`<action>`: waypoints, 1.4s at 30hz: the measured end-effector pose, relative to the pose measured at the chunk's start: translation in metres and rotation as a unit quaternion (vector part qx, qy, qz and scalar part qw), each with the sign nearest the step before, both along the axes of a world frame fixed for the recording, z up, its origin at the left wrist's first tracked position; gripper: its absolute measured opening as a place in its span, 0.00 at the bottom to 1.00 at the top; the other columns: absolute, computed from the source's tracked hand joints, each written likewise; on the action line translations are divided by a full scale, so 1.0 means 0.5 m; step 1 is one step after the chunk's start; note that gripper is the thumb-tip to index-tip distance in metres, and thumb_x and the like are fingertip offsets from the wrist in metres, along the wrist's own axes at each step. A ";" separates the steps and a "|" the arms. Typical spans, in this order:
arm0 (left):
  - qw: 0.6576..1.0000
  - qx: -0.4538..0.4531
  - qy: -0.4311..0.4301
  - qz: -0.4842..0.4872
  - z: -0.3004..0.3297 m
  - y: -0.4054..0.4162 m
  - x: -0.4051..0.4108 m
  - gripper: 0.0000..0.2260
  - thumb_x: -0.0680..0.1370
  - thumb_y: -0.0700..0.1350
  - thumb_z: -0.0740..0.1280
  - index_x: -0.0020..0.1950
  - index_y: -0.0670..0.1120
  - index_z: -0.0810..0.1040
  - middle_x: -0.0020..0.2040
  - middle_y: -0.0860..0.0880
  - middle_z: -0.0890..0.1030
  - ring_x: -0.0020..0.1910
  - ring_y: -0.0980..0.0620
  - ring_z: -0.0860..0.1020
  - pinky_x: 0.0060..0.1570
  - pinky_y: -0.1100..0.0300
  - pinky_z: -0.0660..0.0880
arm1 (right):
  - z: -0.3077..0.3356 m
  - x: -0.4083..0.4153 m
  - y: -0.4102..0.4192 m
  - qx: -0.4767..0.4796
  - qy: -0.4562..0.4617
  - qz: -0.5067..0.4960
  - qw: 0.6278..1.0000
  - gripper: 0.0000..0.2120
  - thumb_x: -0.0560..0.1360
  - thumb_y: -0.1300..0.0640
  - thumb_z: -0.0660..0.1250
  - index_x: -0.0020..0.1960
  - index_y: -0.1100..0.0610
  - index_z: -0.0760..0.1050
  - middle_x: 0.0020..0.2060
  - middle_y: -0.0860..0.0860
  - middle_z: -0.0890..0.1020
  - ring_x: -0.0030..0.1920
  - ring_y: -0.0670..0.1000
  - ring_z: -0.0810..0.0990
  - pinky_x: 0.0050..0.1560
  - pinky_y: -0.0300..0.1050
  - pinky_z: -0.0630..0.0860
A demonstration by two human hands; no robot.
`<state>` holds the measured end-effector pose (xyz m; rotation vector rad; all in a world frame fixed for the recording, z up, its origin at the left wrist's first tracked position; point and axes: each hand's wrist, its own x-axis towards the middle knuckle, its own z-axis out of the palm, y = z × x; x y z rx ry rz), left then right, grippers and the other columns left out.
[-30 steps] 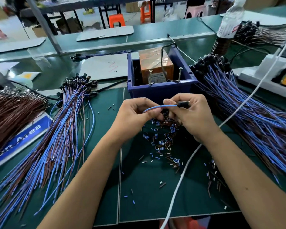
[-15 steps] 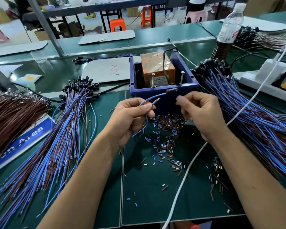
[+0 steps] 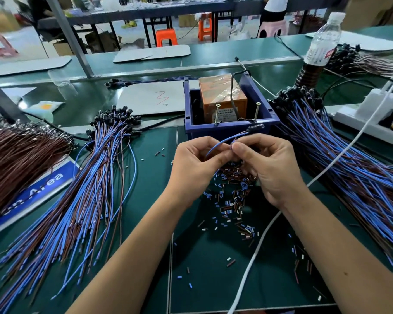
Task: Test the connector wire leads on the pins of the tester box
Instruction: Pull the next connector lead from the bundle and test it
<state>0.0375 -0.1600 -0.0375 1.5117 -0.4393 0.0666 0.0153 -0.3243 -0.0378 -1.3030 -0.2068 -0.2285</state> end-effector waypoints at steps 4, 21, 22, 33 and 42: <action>0.995 0.074 -0.074 0.010 -0.005 0.000 -0.005 0.04 0.77 0.40 0.74 0.42 0.45 0.84 0.33 0.52 0.80 0.32 0.56 0.74 0.33 0.60 0.70 | -0.004 -0.001 0.005 -0.005 -0.015 0.007 1.000 0.02 0.71 0.57 0.77 0.43 0.54 0.88 0.35 0.51 0.86 0.28 0.43 0.76 0.29 0.35 0.72; 0.974 0.180 -0.134 0.038 0.006 -0.006 -0.017 0.08 0.81 0.43 0.67 0.44 0.43 0.83 0.38 0.53 0.79 0.37 0.55 0.77 0.38 0.56 0.72 | 0.018 -0.004 -0.019 0.101 -0.017 0.081 0.991 0.09 0.66 0.50 0.81 0.43 0.53 0.88 0.47 0.53 0.87 0.41 0.47 0.81 0.39 0.37 0.76; 0.970 0.196 -0.137 0.049 0.004 -0.008 -0.017 0.06 0.80 0.44 0.69 0.45 0.45 0.82 0.38 0.52 0.79 0.37 0.53 0.77 0.38 0.53 0.73 | 0.018 -0.004 -0.016 0.084 -0.029 0.080 0.993 0.07 0.67 0.52 0.79 0.43 0.53 0.89 0.45 0.52 0.87 0.44 0.48 0.83 0.42 0.37 0.78; 0.855 0.414 -0.249 0.187 0.026 -0.015 -0.045 0.08 0.76 0.51 0.58 0.42 0.49 0.72 0.35 0.52 0.79 0.33 0.46 0.74 0.29 0.53 0.64 | 0.014 -0.006 -0.006 -0.049 -0.068 0.073 0.994 0.05 0.71 0.63 0.77 0.47 0.62 0.87 0.45 0.62 0.85 0.49 0.58 0.85 0.54 0.48 0.82; 0.966 0.109 -0.119 0.202 0.015 -0.014 -0.025 0.09 0.83 0.45 0.60 0.47 0.45 0.77 0.31 0.54 0.73 0.30 0.50 0.71 0.32 0.47 0.70 | 0.020 -0.005 0.008 0.002 -0.059 0.059 0.997 0.04 0.69 0.59 0.80 0.43 0.57 0.88 0.47 0.56 0.83 0.38 0.49 0.79 0.31 0.37 0.71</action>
